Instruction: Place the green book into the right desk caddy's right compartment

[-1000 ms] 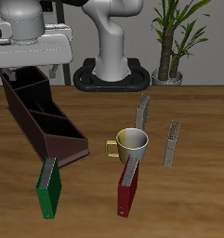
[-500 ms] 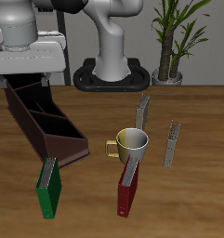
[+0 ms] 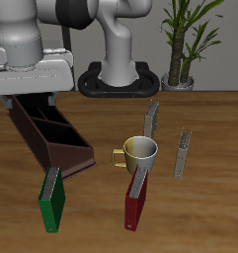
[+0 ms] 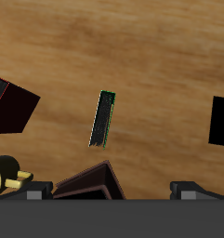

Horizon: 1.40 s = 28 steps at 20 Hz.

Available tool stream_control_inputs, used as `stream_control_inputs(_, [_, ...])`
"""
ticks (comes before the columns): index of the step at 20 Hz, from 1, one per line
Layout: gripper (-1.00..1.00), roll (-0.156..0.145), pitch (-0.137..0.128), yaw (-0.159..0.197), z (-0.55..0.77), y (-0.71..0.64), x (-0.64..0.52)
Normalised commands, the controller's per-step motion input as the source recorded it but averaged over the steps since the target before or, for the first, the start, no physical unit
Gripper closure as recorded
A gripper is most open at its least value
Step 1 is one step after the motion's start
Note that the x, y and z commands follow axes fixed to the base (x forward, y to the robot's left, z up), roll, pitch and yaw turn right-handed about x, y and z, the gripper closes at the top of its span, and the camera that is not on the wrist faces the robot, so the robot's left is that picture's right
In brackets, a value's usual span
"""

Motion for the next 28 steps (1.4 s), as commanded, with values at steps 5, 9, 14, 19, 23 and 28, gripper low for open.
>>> stream_control_inputs(5, [-1.0,0.018,-0.008,-0.012,-0.22,0.08,0.12])
stream_control_inputs(9, [-1.0,-0.005,0.074,0.019,-0.37,0.05,0.18])
stream_control_inputs(14, [-1.0,0.005,0.012,-0.005,-0.27,0.1,0.15])
stream_control_inputs(19, [-1.0,-0.001,-0.033,-0.03,-0.25,0.07,0.07])
stream_control_inputs(23, [-1.0,-0.015,-0.025,0.009,-0.13,0.03,0.01])
stream_control_inputs(28, [-1.0,-0.001,-0.035,-0.021,-0.34,0.06,0.09])
